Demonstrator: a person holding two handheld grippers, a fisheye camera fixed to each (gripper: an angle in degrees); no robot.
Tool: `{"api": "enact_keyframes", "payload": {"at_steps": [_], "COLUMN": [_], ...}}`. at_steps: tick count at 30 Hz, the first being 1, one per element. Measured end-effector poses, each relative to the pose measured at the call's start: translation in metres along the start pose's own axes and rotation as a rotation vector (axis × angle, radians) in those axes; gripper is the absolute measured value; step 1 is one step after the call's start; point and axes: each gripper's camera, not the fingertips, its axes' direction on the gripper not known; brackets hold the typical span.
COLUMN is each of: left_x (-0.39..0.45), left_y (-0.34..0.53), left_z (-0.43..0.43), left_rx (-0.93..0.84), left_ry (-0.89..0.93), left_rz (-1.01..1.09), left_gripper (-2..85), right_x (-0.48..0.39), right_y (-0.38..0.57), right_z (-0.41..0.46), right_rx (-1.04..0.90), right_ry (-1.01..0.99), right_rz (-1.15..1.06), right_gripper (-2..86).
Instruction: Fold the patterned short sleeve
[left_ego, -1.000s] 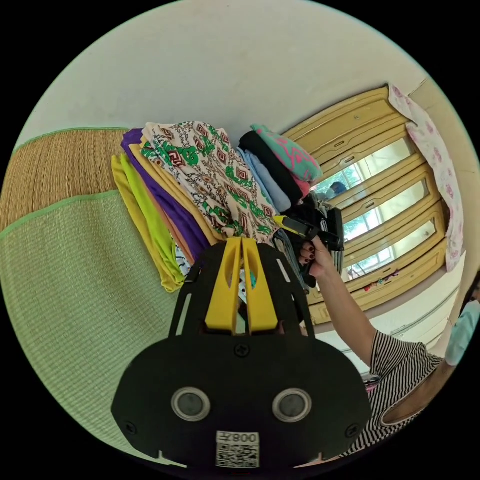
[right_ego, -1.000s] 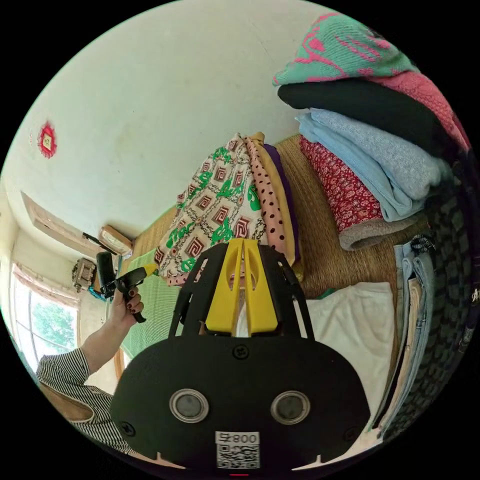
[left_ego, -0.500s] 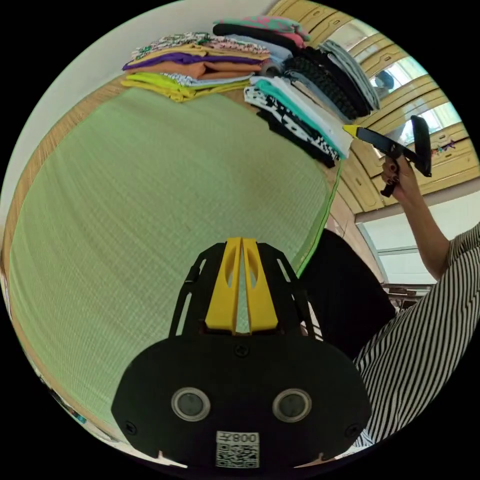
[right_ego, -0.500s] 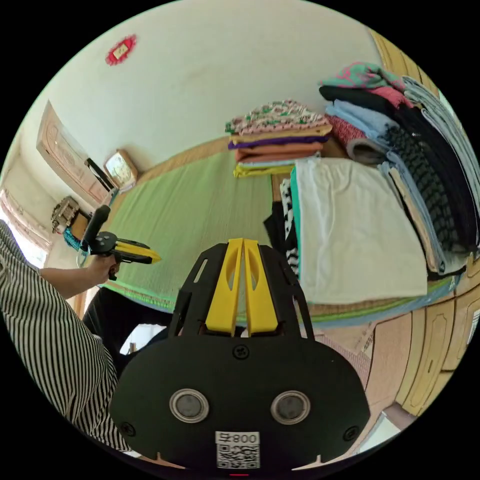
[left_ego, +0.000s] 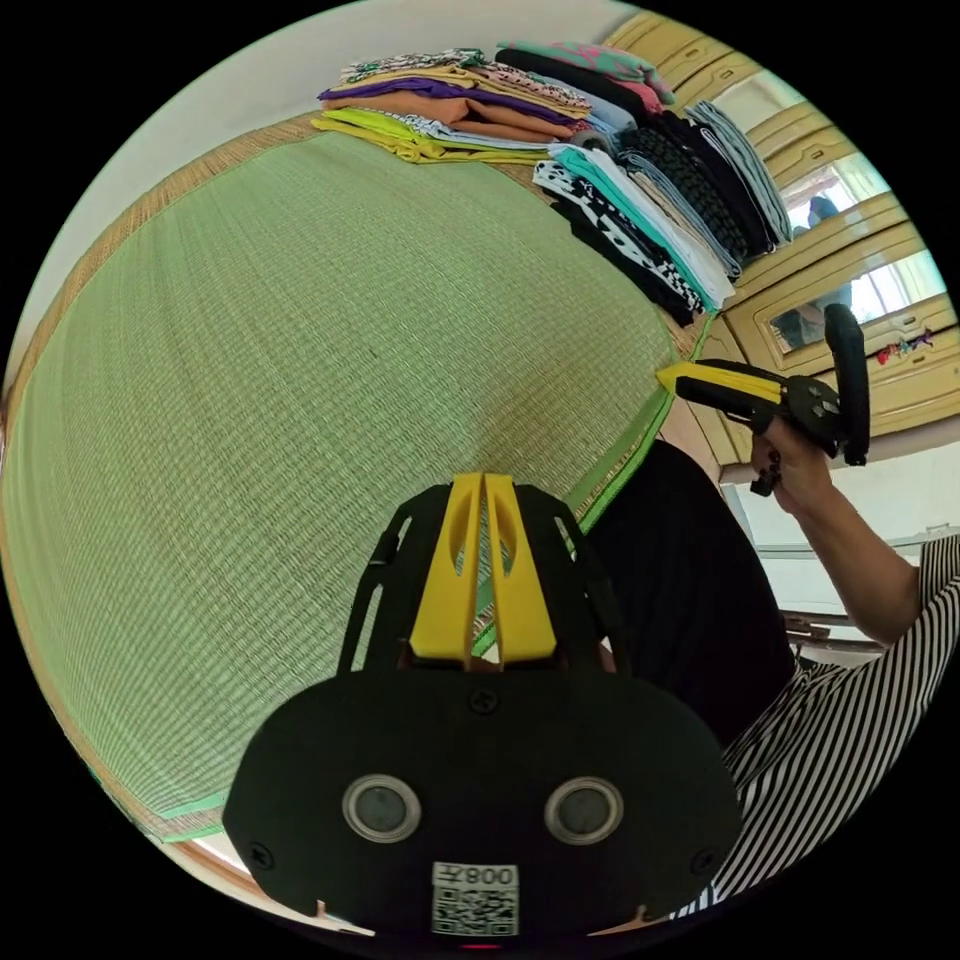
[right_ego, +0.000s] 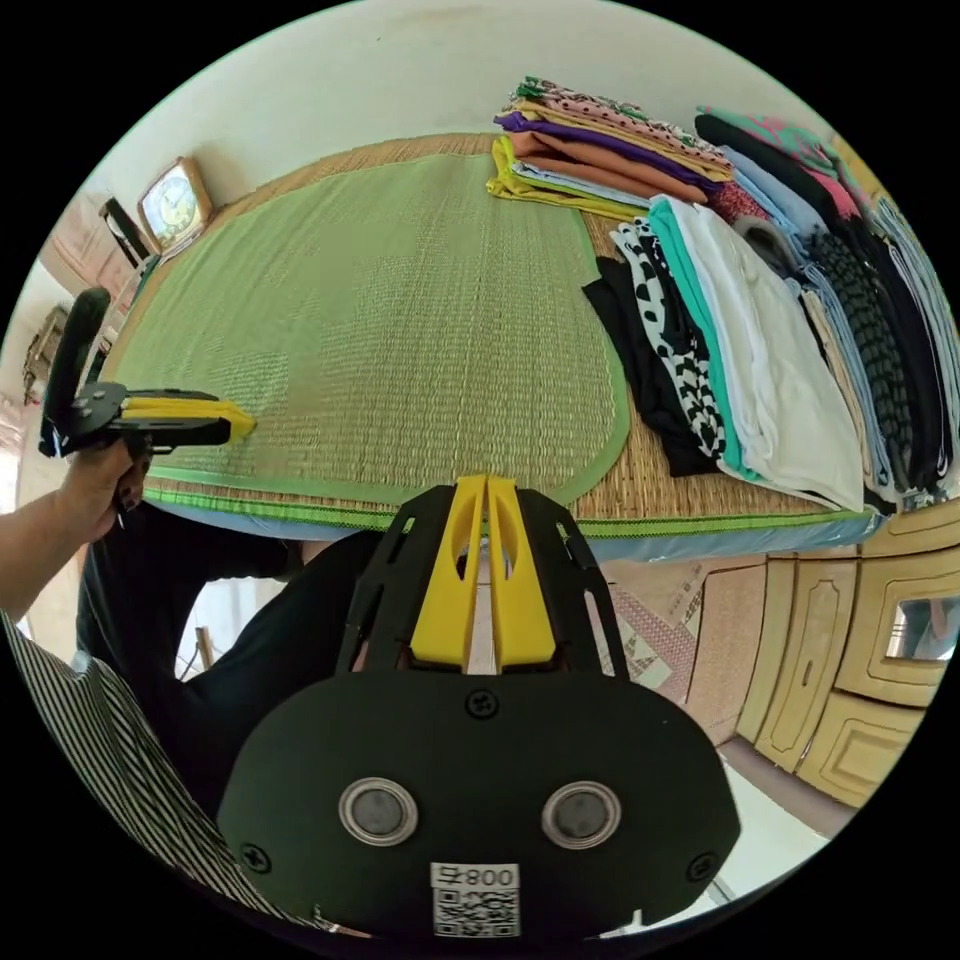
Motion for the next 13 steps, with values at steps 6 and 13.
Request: {"api": "enact_keyframes", "payload": {"at_steps": [6,13], "left_x": [0.002,-0.005], "left_y": [0.013,0.03], "left_z": [0.006,0.015], "left_rx": [-0.006,-0.002], "left_ry": [-0.016,0.201], "left_rz": [-0.002,0.011], "left_gripper": [0.2,0.1], "right_x": [0.069,0.147], "right_y": [-0.043,-0.142], "right_z": [-0.064,-0.056], "right_rx": [0.255,0.28], "right_ry": [0.076,0.078], "right_rz": [0.129,0.235], "right_gripper": [2.2,7.8]}}
